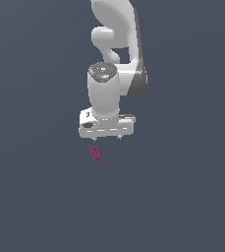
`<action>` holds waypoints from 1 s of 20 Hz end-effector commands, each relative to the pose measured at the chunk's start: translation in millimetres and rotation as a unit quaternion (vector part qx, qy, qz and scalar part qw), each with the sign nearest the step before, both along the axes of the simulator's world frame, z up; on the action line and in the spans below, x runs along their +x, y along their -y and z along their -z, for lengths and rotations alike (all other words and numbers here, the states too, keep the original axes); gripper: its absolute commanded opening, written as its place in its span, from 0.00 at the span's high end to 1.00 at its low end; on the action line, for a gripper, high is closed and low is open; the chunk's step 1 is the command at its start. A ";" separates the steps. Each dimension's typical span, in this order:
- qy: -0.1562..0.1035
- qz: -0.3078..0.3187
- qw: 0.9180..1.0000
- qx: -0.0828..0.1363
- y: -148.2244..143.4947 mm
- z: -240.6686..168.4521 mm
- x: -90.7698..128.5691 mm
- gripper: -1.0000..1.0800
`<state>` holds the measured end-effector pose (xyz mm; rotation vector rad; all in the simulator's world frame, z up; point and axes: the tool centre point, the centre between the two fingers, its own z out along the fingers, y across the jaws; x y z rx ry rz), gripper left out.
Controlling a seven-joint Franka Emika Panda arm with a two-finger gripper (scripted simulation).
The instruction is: Pick up the object and move it to a goal position.
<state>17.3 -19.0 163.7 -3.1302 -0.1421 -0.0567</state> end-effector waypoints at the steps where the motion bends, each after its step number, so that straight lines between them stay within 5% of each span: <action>1: -0.002 -0.015 1.000 -0.002 7.9 11.1 0.5 0.04; 20: -0.017 -0.138 0.990 -0.007 66.1 98.5 -4.8 0.04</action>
